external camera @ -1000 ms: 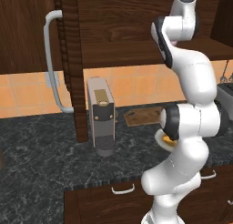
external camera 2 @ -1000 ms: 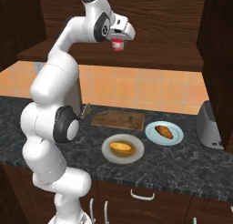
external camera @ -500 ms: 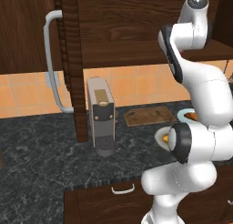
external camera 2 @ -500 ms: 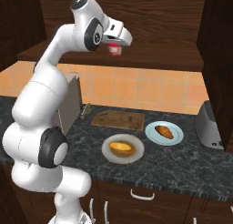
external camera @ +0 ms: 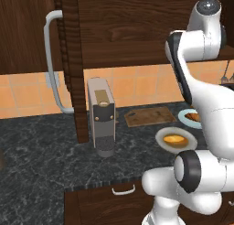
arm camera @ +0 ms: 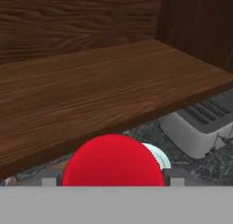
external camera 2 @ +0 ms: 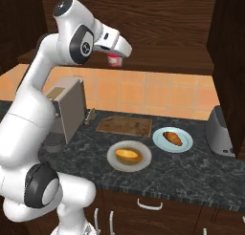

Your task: From the different types of pastries on the counter, select a croissant and place it on the cutting board. Then retrieve a jar of jam from the cabinet and place it alongside the croissant on the cutting board.

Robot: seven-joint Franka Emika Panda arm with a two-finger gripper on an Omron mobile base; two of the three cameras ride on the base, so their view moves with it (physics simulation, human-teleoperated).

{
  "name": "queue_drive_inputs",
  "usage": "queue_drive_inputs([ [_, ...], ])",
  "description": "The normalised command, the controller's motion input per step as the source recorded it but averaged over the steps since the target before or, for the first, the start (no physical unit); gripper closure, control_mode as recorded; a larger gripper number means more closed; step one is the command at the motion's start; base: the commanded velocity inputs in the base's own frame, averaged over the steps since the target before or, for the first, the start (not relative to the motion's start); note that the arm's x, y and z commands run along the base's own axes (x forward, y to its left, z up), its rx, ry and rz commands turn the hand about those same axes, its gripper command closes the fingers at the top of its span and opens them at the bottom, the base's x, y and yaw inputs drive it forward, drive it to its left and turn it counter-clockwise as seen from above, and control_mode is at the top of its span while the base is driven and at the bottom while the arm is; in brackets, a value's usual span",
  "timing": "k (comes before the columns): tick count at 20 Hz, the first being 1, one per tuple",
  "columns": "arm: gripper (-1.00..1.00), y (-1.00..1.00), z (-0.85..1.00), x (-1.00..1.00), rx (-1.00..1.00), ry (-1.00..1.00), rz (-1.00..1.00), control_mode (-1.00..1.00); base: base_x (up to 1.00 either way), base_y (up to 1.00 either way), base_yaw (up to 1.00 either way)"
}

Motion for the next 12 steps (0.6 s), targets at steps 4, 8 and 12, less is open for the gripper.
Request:
queue_drive_inputs([
  [4, 1.00, 0.00, 0.00, -0.71, 0.00, -0.06, 0.00, -1.00, 0.00, 0.00, 0.00],
  [8, 1.00, 0.00, -0.24, -0.96, 0.00, -0.10, 0.00, -1.00, 0.00, 0.00, 0.00],
  [12, 1.00, 0.00, -0.48, -0.99, 0.00, -0.02, -0.02, -1.00, 0.00, 0.00, 0.00],
])
